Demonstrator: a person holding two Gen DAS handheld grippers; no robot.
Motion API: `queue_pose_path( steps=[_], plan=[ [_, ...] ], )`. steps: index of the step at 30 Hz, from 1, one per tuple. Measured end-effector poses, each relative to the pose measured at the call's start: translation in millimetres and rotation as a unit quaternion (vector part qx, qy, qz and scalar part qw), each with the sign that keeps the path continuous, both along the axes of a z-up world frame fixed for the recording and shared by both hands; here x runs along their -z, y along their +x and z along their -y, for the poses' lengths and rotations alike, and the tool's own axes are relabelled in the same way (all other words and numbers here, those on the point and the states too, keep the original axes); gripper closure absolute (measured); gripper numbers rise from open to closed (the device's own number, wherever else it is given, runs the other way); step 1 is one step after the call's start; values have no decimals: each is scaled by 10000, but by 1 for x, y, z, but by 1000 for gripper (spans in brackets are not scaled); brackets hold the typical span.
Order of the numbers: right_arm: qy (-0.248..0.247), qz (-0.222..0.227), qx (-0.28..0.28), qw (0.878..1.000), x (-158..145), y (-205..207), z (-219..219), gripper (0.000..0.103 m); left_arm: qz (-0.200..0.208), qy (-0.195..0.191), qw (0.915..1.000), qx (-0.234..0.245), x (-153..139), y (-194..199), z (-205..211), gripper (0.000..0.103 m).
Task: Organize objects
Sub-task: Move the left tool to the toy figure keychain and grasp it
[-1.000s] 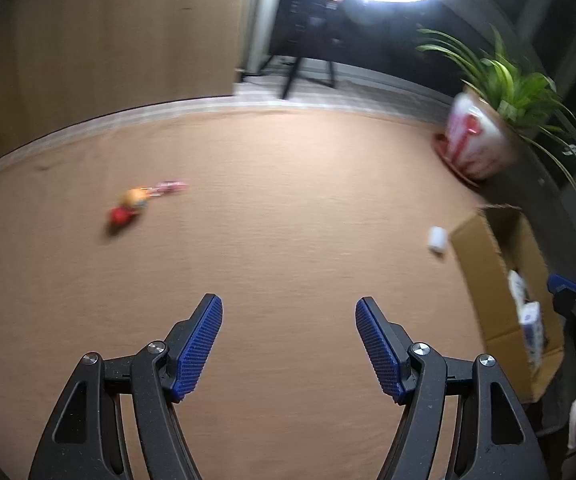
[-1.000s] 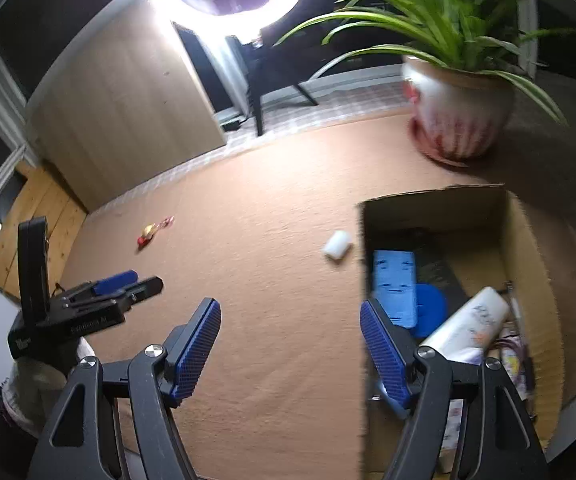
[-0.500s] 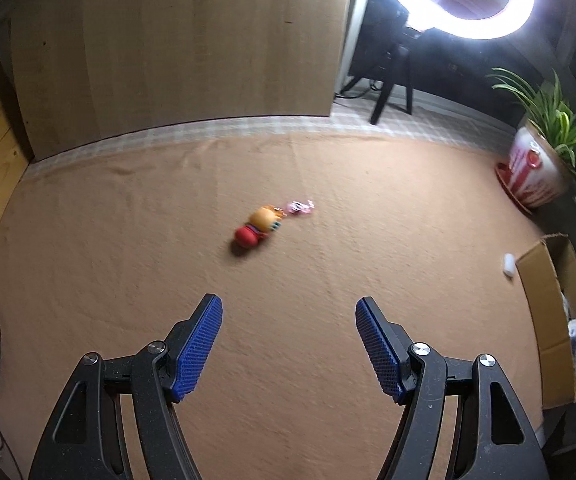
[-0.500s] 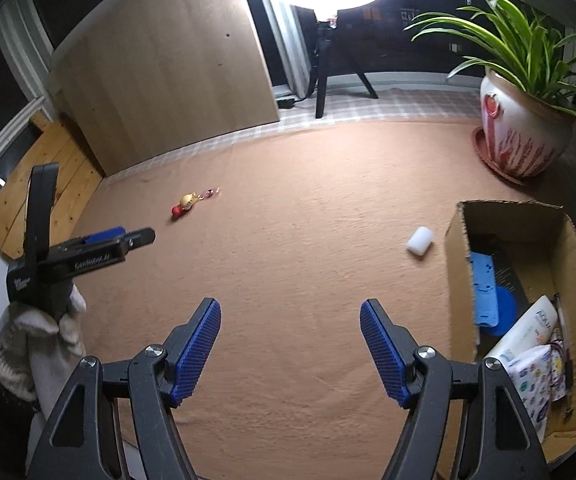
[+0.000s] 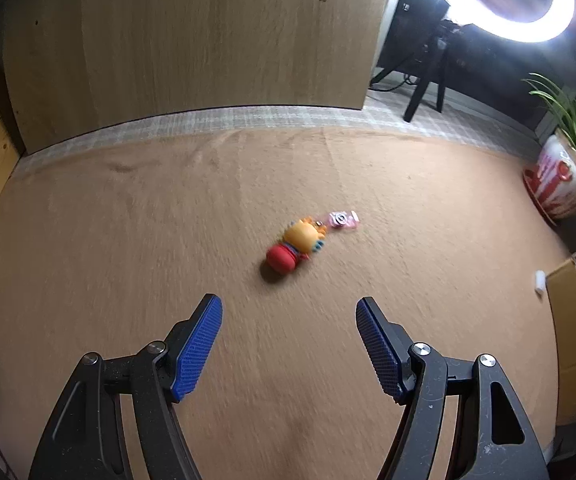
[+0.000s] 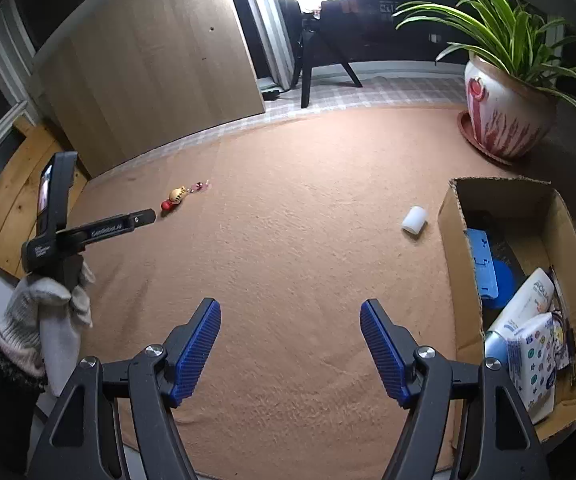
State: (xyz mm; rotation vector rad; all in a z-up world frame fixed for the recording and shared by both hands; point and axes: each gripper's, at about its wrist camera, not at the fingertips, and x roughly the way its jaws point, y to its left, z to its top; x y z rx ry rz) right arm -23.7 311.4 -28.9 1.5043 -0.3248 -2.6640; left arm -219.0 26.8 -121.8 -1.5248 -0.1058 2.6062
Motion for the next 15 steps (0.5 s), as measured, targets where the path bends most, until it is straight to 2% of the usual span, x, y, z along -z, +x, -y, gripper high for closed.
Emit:
queue_pose_path(
  steps=[10,15],
  plan=[
    [32,48,277,9996,2,11,-11,34,182,-136,9997,34,22,-48,-7,31],
    [22,52,465,9989,1,18,-23,34,291,-217,9993,132,32,-65,-17,41]
  ],
)
